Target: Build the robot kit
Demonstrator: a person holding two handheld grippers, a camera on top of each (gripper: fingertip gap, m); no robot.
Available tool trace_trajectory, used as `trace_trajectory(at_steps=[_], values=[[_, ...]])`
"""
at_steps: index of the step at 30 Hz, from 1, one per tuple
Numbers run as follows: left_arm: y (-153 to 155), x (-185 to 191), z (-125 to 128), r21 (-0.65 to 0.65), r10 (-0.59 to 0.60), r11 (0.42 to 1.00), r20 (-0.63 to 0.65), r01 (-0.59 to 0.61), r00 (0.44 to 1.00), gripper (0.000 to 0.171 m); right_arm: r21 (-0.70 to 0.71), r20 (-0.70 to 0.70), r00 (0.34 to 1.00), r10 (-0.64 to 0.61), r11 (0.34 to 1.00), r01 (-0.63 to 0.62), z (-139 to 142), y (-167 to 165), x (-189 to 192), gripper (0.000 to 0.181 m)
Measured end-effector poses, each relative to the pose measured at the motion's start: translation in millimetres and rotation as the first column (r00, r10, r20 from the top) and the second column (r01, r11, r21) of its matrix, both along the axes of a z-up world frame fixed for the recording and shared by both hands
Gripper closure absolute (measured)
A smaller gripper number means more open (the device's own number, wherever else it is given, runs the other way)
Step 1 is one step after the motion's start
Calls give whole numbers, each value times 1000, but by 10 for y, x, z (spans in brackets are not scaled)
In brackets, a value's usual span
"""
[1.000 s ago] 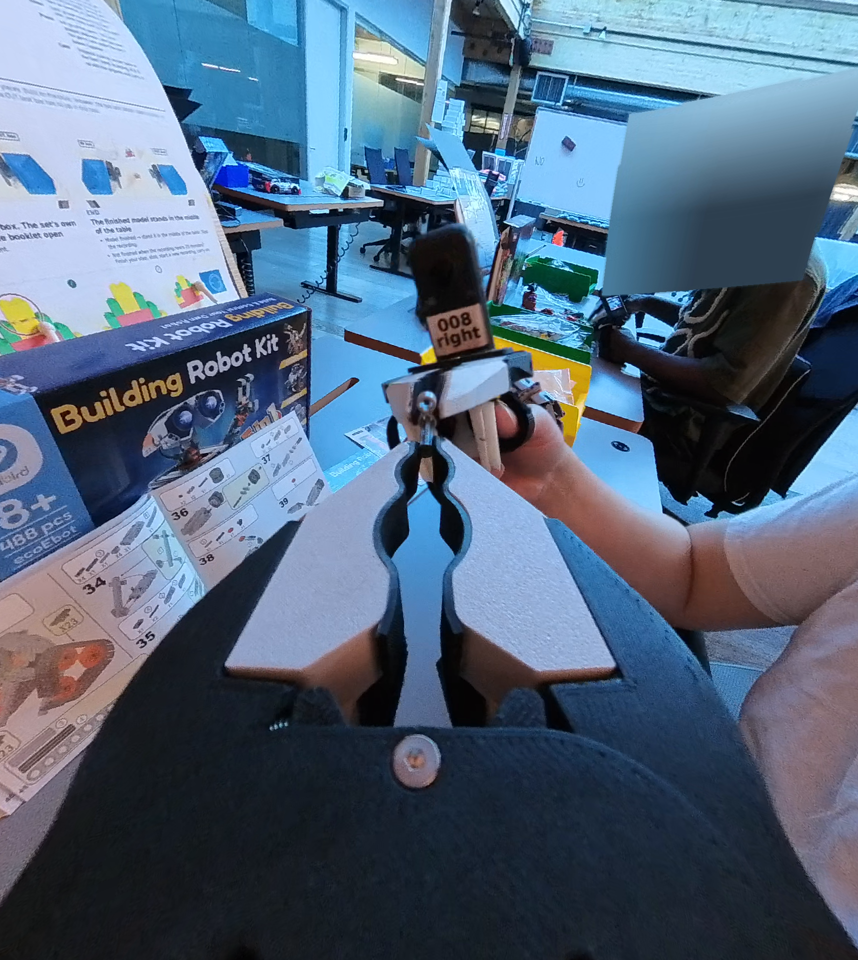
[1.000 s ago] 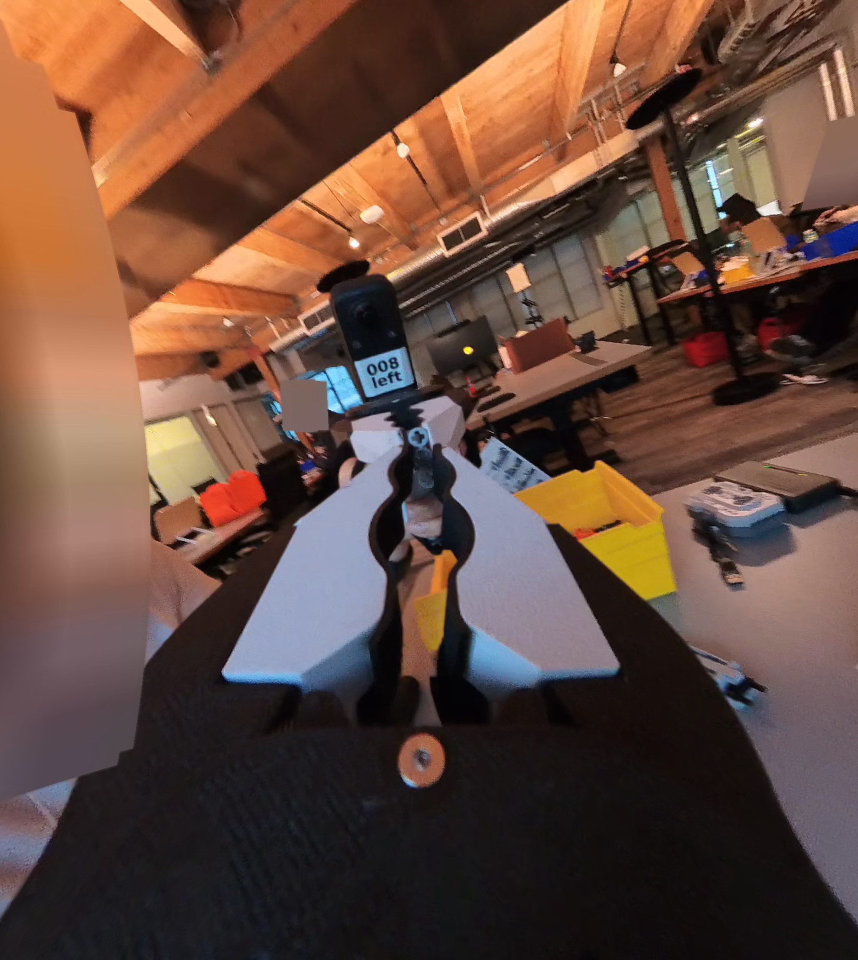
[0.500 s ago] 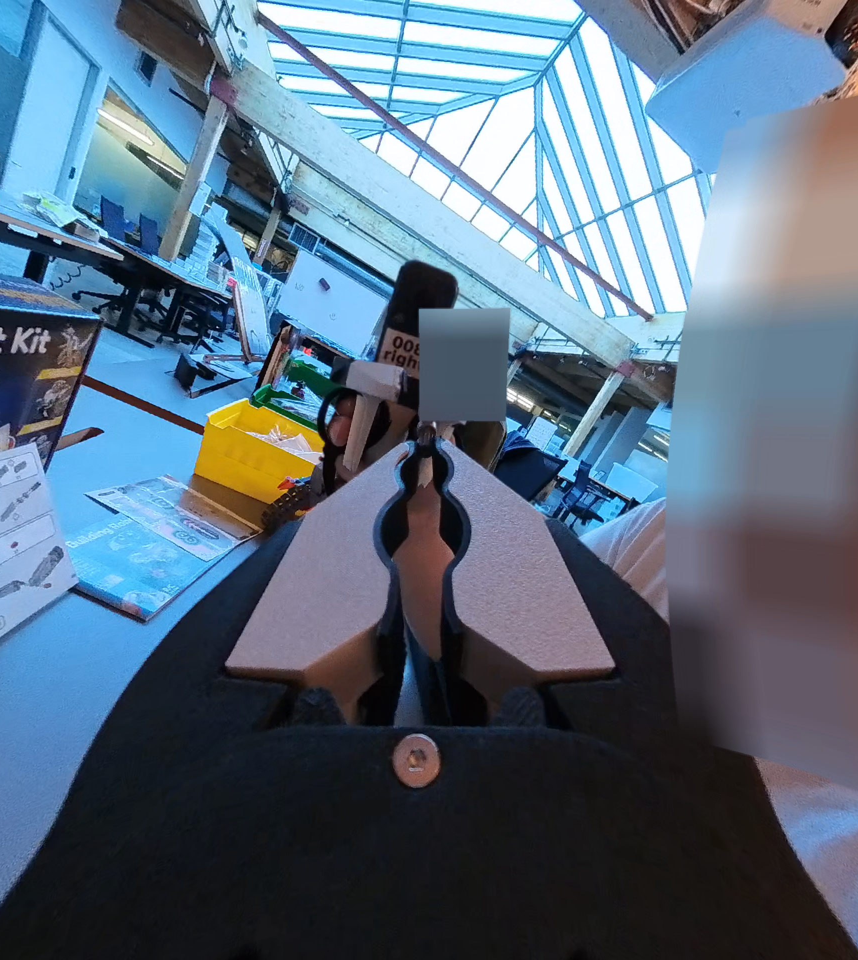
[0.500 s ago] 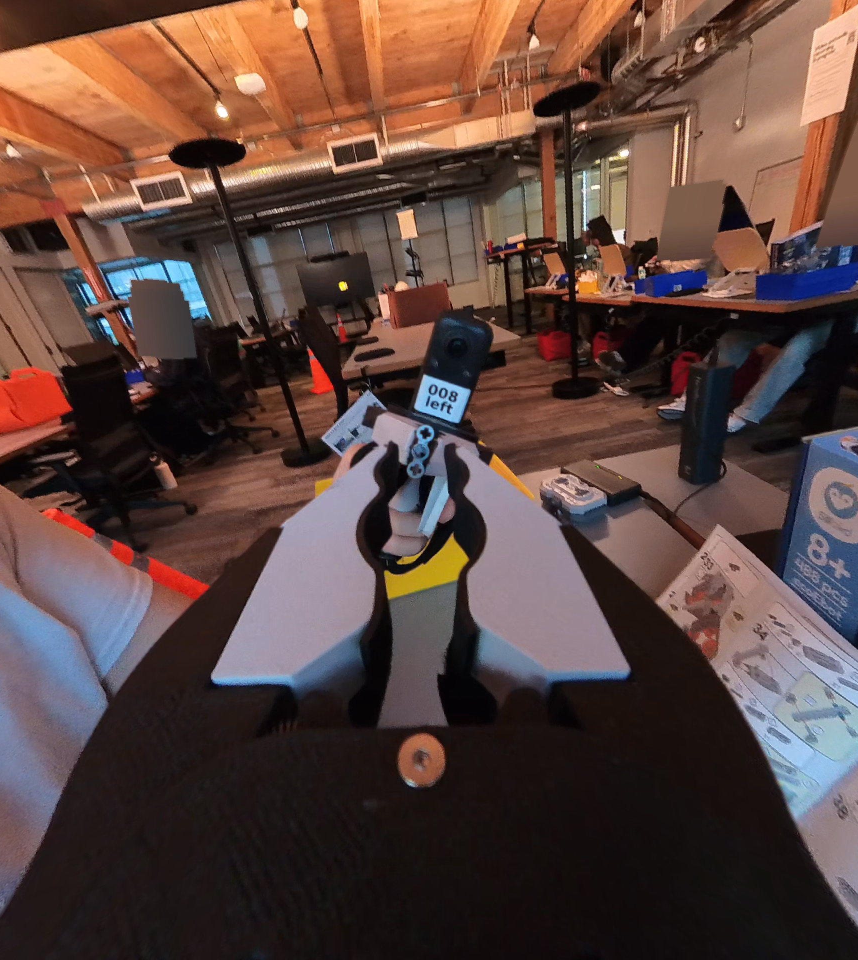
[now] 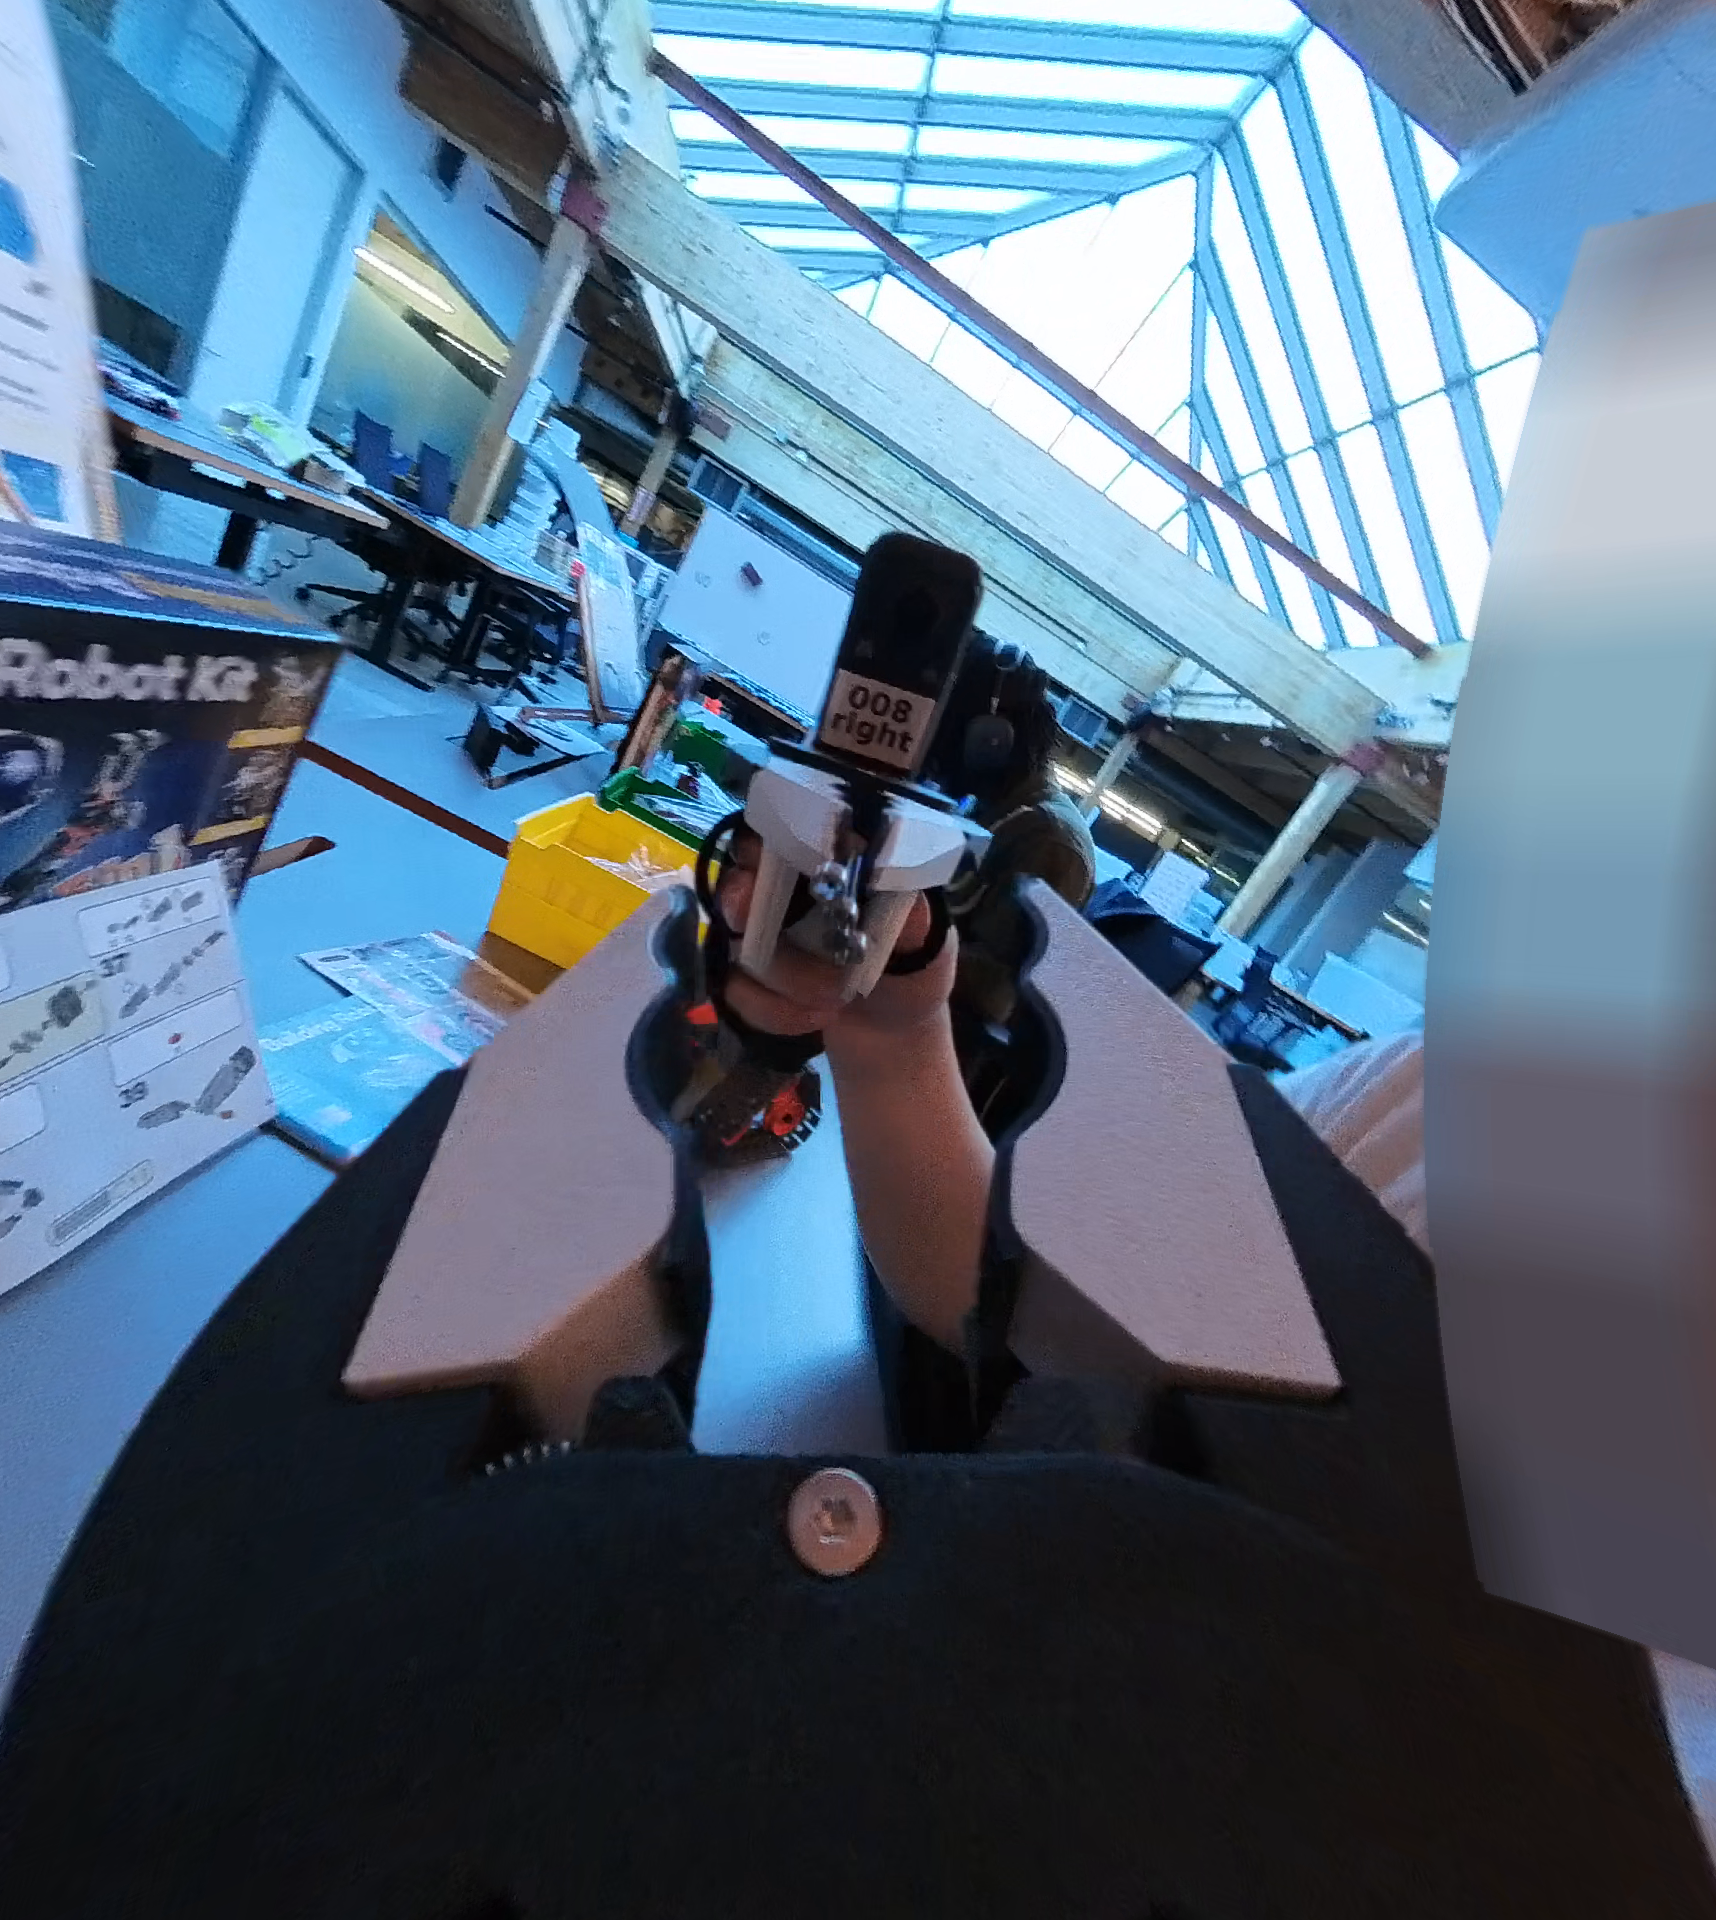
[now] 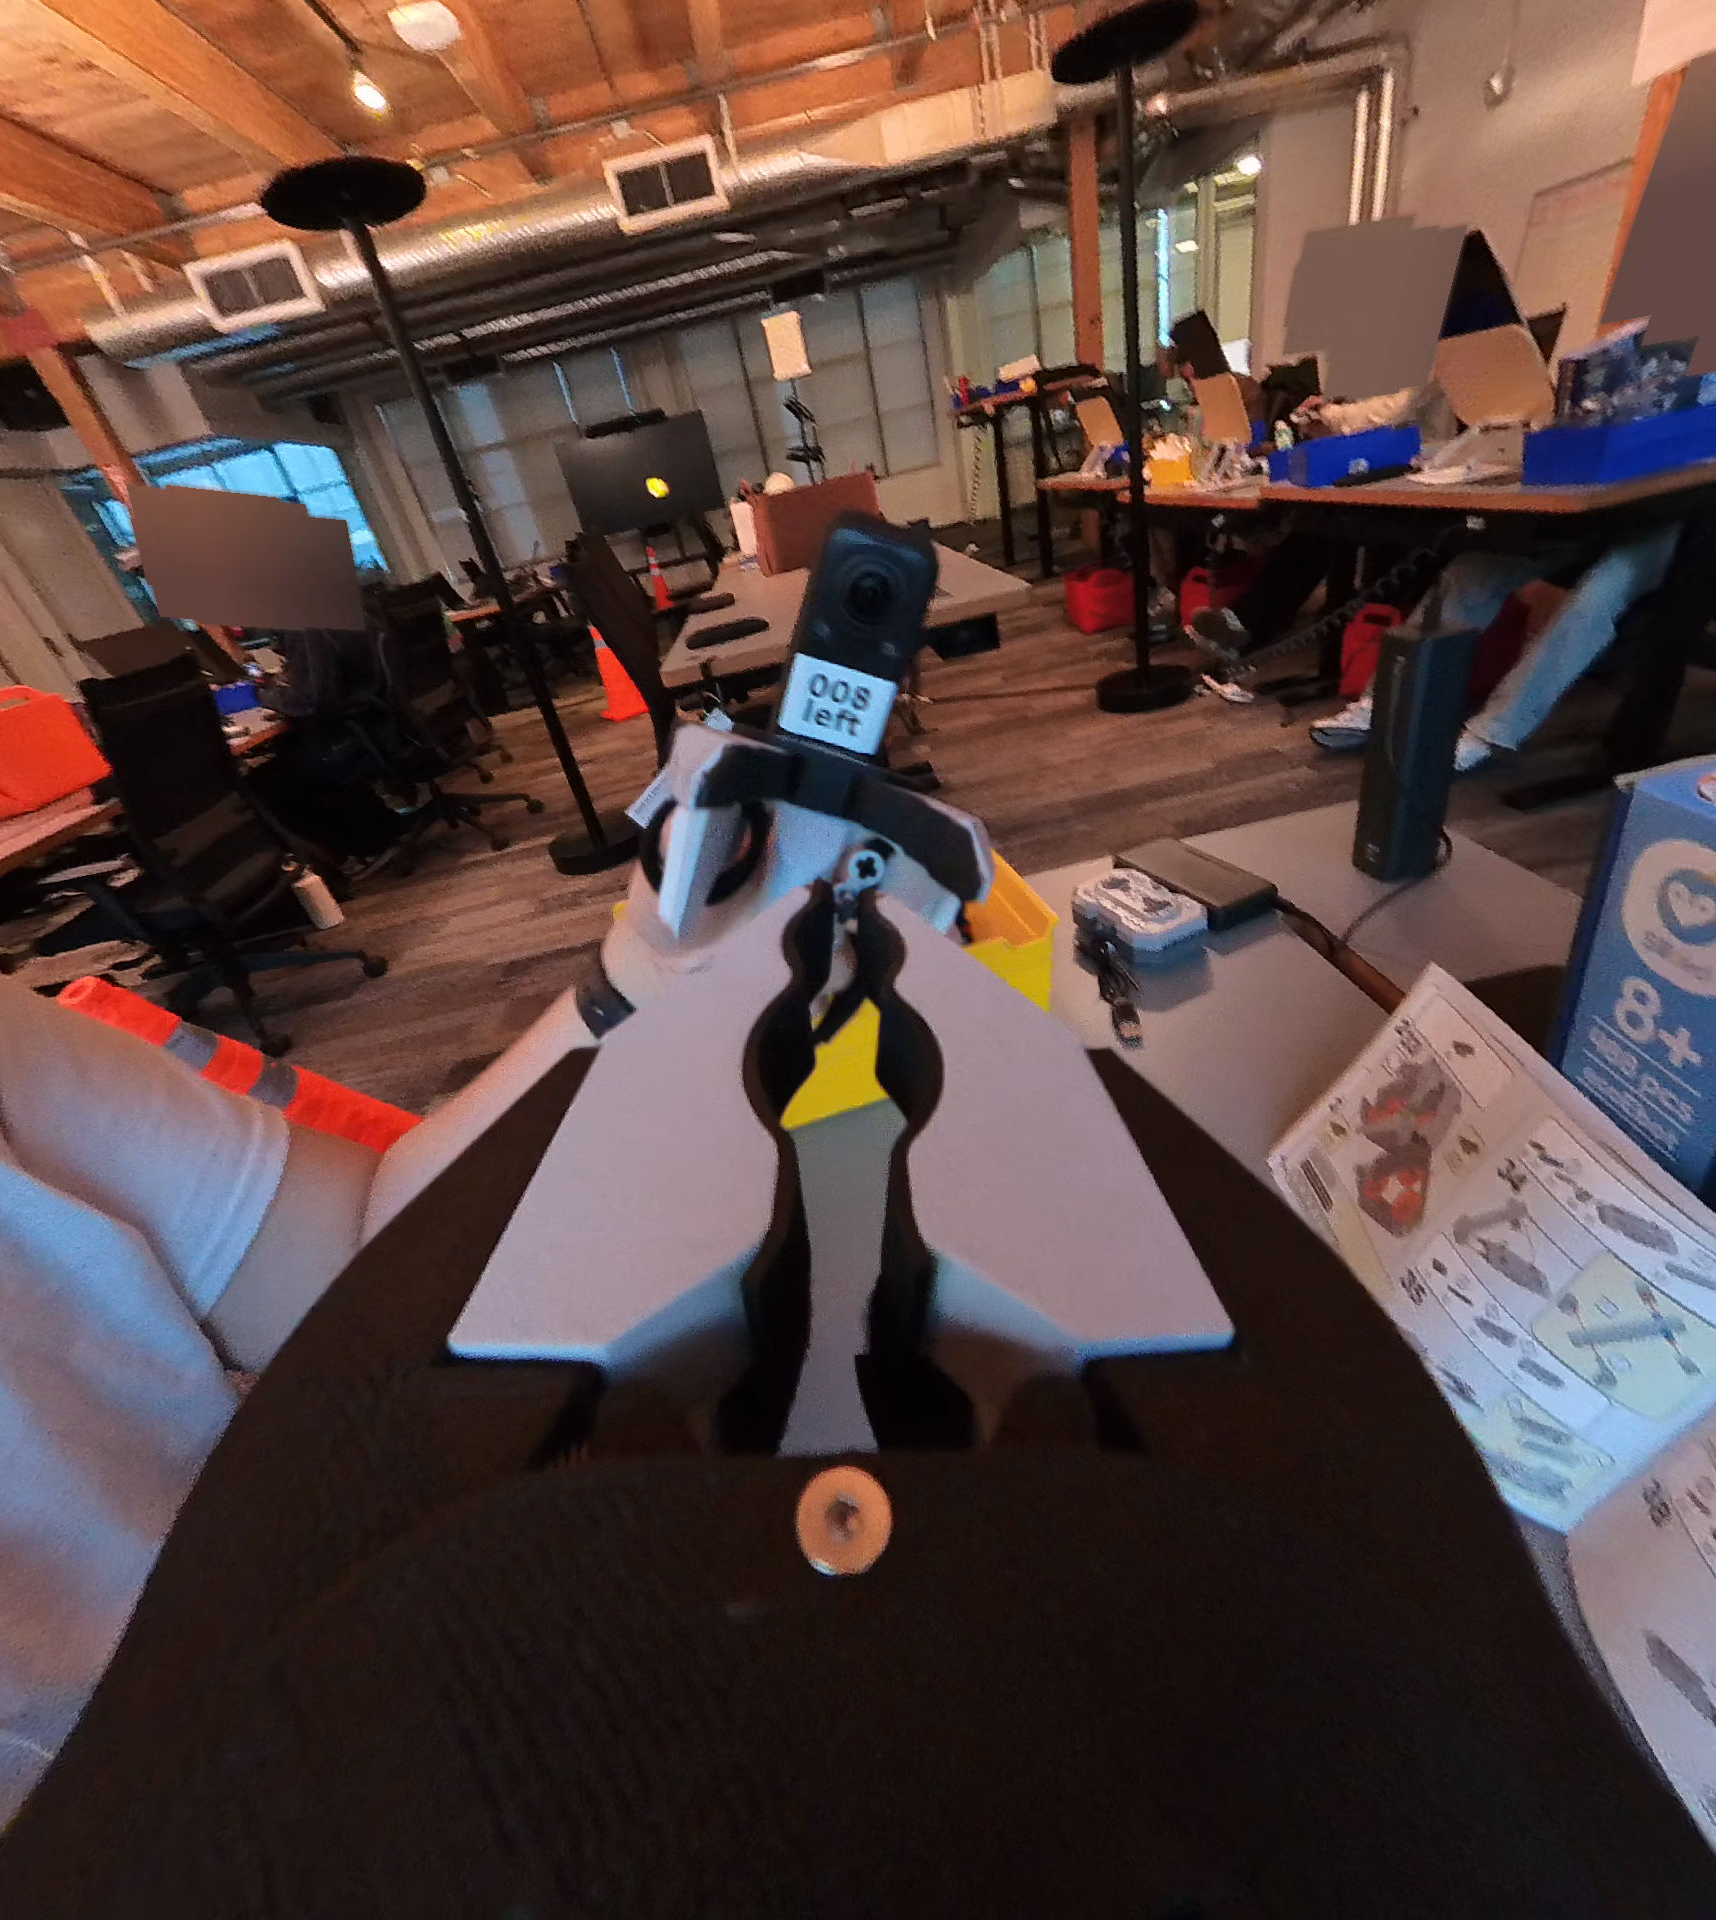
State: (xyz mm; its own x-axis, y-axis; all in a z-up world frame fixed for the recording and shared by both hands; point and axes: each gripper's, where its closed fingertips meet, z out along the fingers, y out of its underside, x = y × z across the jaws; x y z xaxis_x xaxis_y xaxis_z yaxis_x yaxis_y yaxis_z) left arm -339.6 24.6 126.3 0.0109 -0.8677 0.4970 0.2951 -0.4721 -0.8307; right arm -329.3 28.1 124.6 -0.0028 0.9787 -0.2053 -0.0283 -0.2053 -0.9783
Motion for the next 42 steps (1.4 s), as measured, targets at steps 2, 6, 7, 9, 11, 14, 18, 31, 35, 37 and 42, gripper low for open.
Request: trace_trajectory(at_steps=[2, 6, 7, 9, 11, 14, 18, 31, 35, 37, 42], values=[[91, -122, -44, -26, 56, 998, -6, -57, 998, 122, 18, 71, 996, -50, 999, 49, -93, 61, -1, 178], [159, -203, -185, -55, 83, 995, -61, -86, 995, 129, 59, 139, 986, -90, 995, 83, -176, 78, -22, 178], [155, -180, -228, -60, 72, 995, -79, -77, 994, 130, 54, 133, 988, -84, 996, 77, -172, 73, -30, 178], [118, -99, -281, -75, 23, 997, -97, -31, 995, 134, 35, 122, 990, -74, 997, 70, -175, 77, -40, 178], [68, -13, -266, -84, -33, 996, -73, 27, 997, 141, 18, 102, 993, -63, 998, 61, -161, 80, -45, 178], [80, 55, -243, -97, -59, 994, -40, 55, 997, 155, -3, 83, 996, -41, 999, 42, -149, 69, -48, 178], [76, 59, -230, -102, -86, 991, -8, 85, 996, 168, -24, 64, 998, -18, 1000, 20, -143, 64, -49, 178], [197, -444, -436, -188, 108, 971, -211, -149, 971, 167, 39, 12, 999, 42, 998, -43, -600, 119, -477, 162], [227, -907, -433, -183, 276, 927, -263, -328, 925, 168, 88, 406, 909, 94, 986, -141, -1743, -35, -930, 156], [191, -1045, -389, -176, 314, 915, -256, -363, 914, 168, 102, 575, 812, 104, 975, -198, -2249, -140, -1033, 153], [135, -1086, -319, -161, 319, 919, -238, -361, 917, 167, 206, 737, 676, -15, 957, -203, -2739, -61, -1048, 148]])
